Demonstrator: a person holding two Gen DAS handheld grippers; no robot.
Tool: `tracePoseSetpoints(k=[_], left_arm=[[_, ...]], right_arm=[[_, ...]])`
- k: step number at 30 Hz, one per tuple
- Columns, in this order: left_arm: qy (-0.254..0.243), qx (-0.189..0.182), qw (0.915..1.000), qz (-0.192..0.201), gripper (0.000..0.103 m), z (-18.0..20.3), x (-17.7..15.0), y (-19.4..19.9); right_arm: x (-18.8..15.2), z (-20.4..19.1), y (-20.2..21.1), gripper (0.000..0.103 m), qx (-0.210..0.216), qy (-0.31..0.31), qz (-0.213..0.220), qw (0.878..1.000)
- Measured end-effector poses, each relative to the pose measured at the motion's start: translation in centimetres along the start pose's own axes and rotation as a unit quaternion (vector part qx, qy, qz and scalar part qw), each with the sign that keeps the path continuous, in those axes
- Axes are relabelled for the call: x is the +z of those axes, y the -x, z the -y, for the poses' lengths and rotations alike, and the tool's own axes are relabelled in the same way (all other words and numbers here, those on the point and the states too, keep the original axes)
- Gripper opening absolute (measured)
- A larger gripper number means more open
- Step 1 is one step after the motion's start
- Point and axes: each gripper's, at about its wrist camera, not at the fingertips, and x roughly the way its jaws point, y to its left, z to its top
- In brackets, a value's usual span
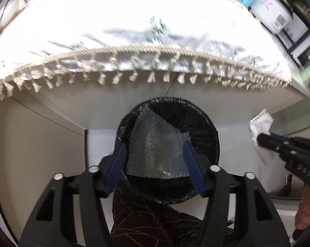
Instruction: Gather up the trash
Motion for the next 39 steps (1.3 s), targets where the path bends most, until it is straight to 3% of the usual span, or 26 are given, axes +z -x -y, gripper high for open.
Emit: tracePoseSetpoints(k=[6, 14, 19, 24, 30, 39], left_arm=[[0.014, 0.016, 0.9995, 0.022, 0.094, -1.0, 0.7, 2.1], [0.029, 0.031, 0.9986, 0.032, 0.097, -3.5, 0.7, 3.3], [0.035, 0.037, 0.9984, 0.026, 0.097, -4.5, 0.5, 3.3], [0.038, 0.037, 0.9984, 0.019, 0.097, -4.9, 0.6, 3.0], [0.033, 0.037, 0.9986, 0.019, 0.097, -4.7, 1.2, 3.0], [0.033, 0.032, 0.9983, 0.035, 0.097, -4.9, 3.9, 5.3]], right_arm=[[0.3, -1.5, -1.1, 0.011, 0.01, 0.014, -0.007, 1.0], [0.7, -3.7, -2.9, 0.011, 0.018, 0.034, -0.013, 0.999], [1.0, -4.5, -3.7, 0.016, 0.018, 0.038, -0.015, 0.999], [1.3, -4.5, -3.7, 0.038, 0.011, 0.037, -0.01, 0.999], [1.9, -4.1, -2.8, 0.056, 0.006, 0.034, 0.001, 0.999], [4.2, -2.9, 1.8, 0.086, -0.019, 0.02, 0.058, 0.998]])
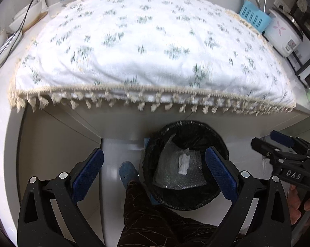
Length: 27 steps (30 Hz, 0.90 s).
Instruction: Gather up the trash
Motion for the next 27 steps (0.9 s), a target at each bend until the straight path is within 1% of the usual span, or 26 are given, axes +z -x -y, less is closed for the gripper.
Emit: tracePoseSetpoints(k=[3, 7, 11, 13, 18, 20, 27], left_arm=[[0.0, -0.002, 0.9999, 0.013, 0.097, -0.3, 1.5, 1.5], [-0.011, 0.005, 0.9991, 0.041, 0.097, -0.3, 3.4, 4.2], [-0.003, -0.008, 0.9985, 0.054, 0.097, -0.5, 4.9, 7.0], [-0.001, -0.009, 0.9983, 0.057, 0.097, -0.6, 5.4, 8.3], [0.004, -0.013, 0.9981, 0.06, 0.097, -0.6, 6.1, 10.6], [0.003, -0.012, 0.9981, 0.06, 0.097, -0.6, 6.0, 11.1], [-0.004, -0.012, 0.9984, 0.056, 0.097, -0.2, 5.0, 11.0]], right_arm=[[1.5, 0.9, 1.8, 0.093, -0.016, -0.015, 0.027, 0.999], [3.5, 2.0, 4.2, 0.095, -0.031, -0.034, 0.055, 0.997], [5.0, 2.7, 6.8, 0.095, -0.037, -0.043, 0.078, 0.995], [5.5, 2.8, 8.3, 0.095, -0.039, -0.043, 0.087, 0.995], [5.6, 1.7, 11.5, 0.095, -0.05, -0.033, 0.101, 0.993], [5.2, 1.3, 12.5, 0.095, -0.047, -0.032, 0.104, 0.993], [3.8, 0.4, 14.1, 0.095, -0.042, -0.026, 0.101, 0.994]])
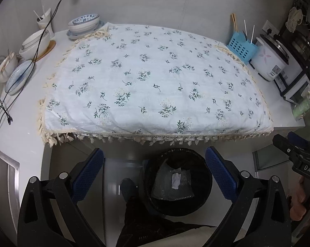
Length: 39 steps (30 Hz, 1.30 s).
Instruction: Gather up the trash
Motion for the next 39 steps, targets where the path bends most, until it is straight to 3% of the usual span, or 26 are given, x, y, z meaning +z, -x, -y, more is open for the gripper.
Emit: tracePoseSetpoints(k=[39], left_arm=[[-0.025, -0.015, 0.9996, -0.007, 0.097, 1.5, -0.5, -0.7]], right_arm=[[-0.3, 0.5, -0.4, 0.095, -0.014, -0.006, -0.01, 1.0]])
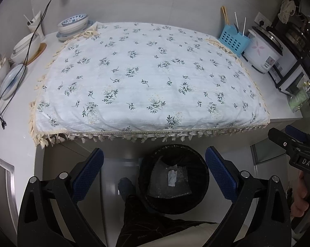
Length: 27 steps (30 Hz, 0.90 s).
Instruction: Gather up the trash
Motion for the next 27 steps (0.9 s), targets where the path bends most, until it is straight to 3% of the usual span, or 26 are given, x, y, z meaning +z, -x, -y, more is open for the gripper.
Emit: tracePoseSetpoints(k=[27], left_arm=[[-0.001, 0.0, 1.0, -0.001, 0.097, 0.13, -0.07, -0.02]], right_arm=[[-0.11, 0.03, 0.11, 0.095, 0.0, -0.005, 0.0, 1.0]])
